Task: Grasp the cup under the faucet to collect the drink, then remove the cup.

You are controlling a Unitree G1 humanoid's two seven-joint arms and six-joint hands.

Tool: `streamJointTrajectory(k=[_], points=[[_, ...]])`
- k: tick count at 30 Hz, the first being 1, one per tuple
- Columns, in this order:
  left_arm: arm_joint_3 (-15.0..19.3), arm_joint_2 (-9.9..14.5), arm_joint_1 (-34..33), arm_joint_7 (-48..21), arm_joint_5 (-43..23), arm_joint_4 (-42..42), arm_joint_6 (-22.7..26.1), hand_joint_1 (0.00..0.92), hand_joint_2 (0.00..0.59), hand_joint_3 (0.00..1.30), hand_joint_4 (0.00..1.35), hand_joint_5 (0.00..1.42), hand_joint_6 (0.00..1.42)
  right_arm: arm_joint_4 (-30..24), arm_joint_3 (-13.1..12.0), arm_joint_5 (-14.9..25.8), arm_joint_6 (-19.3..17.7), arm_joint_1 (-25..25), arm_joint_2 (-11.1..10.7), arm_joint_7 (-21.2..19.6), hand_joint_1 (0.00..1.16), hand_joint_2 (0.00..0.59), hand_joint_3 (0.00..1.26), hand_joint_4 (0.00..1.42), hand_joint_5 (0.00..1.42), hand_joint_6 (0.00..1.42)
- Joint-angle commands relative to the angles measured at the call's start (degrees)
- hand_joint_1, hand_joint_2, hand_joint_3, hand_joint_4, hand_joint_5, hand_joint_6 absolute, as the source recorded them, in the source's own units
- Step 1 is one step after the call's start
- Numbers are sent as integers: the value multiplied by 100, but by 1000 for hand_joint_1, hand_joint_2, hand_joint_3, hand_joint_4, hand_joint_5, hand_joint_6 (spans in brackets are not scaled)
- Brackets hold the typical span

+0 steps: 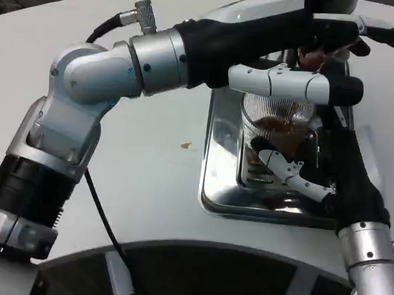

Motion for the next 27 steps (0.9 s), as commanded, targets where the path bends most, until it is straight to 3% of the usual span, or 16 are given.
streamJointTrajectory(k=[1,27], points=[[-111,71,62,-206,145,-44,46,0,108,163,86,147,175,46,31,18,71,0,88,-91,759,221,58,66,86,0],[-77,162,71,-235,157,-65,63,0,108,163,89,150,175,461,125,27,104,-242,292,-302,758,222,57,75,95,0]])
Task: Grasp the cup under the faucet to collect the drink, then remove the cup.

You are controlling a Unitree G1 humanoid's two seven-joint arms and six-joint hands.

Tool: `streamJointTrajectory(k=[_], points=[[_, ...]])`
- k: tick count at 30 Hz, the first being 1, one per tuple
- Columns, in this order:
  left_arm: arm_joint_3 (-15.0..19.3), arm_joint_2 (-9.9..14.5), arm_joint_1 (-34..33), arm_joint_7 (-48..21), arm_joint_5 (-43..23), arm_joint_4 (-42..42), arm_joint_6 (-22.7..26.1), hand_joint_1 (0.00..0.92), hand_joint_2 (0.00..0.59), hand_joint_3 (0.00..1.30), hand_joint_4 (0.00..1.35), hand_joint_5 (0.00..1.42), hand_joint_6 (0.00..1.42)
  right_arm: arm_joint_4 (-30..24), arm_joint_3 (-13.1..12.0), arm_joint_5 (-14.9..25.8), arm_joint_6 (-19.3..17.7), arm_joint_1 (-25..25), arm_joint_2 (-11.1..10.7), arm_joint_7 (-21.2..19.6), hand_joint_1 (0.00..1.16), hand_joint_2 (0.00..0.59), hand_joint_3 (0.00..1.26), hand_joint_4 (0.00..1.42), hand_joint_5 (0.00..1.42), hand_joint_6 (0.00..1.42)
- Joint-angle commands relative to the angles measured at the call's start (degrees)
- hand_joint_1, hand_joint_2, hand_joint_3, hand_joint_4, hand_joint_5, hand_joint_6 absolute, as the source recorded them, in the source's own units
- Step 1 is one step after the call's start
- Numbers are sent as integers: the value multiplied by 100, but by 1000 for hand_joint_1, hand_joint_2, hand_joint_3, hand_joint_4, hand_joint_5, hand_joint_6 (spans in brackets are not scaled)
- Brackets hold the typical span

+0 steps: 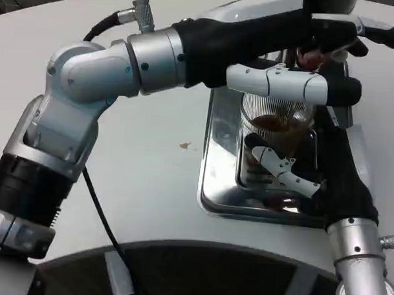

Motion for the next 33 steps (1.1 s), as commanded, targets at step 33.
streamJointTrajectory(k=[33], points=[[-59,320,235,-177,164,-99,-9,0,110,131,100,162,195,607,193,-3,-496,7,422,-901,771,234,312,342,332,39]])
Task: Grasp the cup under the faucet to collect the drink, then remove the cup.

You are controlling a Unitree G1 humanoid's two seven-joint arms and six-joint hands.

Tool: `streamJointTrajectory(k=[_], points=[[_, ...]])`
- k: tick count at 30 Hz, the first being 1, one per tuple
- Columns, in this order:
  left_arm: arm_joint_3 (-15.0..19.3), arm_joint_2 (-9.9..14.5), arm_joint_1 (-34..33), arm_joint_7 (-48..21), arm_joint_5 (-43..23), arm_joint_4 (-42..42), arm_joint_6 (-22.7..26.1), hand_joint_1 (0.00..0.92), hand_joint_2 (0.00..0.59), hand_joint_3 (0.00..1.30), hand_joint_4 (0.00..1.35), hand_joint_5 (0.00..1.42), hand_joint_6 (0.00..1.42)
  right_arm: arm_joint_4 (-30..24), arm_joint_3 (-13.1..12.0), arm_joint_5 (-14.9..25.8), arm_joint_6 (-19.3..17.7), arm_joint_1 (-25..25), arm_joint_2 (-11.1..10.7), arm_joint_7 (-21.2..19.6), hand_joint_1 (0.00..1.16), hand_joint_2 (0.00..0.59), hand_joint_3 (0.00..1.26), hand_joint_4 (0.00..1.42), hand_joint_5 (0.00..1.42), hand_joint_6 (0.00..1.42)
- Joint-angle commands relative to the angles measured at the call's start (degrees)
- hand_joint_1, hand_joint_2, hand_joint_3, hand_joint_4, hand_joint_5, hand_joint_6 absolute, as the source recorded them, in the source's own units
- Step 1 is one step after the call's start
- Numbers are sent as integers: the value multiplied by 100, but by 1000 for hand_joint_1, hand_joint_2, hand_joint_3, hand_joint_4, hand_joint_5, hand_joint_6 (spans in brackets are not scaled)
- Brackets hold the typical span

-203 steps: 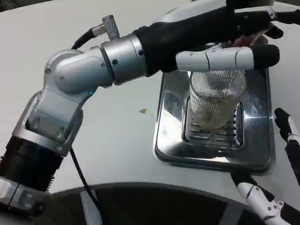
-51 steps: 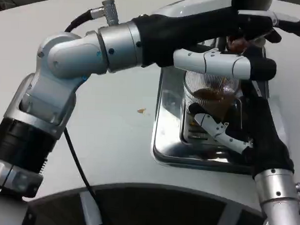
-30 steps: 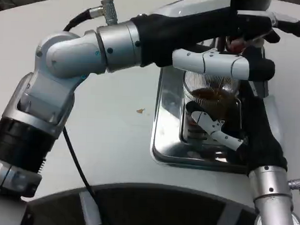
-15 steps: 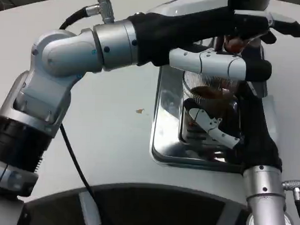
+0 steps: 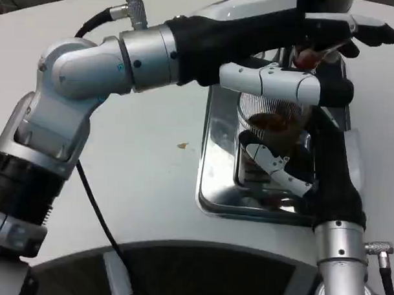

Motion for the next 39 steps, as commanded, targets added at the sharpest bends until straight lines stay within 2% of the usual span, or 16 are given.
streamJointTrajectory(k=[1,10,13,17,23,30,39], points=[[-56,156,237,-172,154,-13,-33,0,111,131,101,162,195,159,26,23,-141,101,93,-114,771,234,315,353,340,51],[282,65,347,121,-47,-27,-277,0,99,102,89,175,203,250,34,-13,-280,109,129,-307,771,234,392,449,437,128],[414,15,381,252,-94,-41,-360,0,99,99,87,178,206,265,35,-18,-310,115,134,-351,772,250,420,487,471,159],[638,-99,439,455,-206,-37,-562,0,93,108,117,210,225,286,32,-24,-366,125,146,-419,774,256,443,531,513,181],[789,-174,486,520,-359,-94,-675,0,92,145,169,264,277,276,33,-35,-439,172,155,-498,774,256,487,584,575,244],[923,-204,645,524,-539,-453,-609,0,95,177,226,305,318,201,37,-55,-493,228,154,-528,774,256,510,609,614,278],[1110,-41,1064,534,-711,-1111,-339,0,97,209,257,329,342,84,41,-126,-504,281,183,-590,772,234,539,636,652,334]])
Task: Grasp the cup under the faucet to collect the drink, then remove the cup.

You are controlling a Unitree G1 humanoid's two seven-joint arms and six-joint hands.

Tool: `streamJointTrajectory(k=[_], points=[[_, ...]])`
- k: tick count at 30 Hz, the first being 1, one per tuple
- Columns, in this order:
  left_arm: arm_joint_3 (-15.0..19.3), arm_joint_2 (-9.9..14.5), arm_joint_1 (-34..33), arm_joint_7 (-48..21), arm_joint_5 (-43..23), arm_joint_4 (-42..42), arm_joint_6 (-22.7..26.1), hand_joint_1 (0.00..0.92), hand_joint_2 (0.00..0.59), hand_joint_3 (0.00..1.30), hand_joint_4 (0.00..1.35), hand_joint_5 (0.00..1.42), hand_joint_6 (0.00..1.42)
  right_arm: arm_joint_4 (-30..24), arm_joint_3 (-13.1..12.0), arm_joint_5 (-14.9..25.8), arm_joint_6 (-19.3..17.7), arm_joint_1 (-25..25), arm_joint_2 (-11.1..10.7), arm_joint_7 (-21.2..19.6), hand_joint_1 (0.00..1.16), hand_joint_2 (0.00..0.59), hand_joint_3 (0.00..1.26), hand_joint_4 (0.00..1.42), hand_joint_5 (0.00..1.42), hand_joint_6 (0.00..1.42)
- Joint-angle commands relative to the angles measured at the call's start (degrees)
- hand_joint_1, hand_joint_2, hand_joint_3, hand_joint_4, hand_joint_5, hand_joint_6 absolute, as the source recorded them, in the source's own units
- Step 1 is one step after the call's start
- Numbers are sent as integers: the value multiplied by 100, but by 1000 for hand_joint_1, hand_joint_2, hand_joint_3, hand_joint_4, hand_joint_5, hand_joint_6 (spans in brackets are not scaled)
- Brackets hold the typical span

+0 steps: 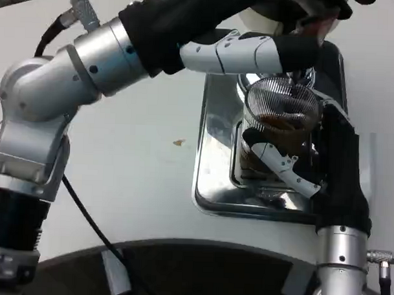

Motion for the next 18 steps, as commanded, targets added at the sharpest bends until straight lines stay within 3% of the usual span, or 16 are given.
streamJointTrajectory(k=[1,18], points=[[170,169,311,42,-175,-358,131,0,98,209,259,330,342,-43,37,-29,-21,194,71,-25,772,234,540,643,661,340],[815,596,1477,305,-435,-1354,709,0,102,228,281,342,349,-490,22,-180,-153,591,58,-106,815,201,674,805,859,581]])
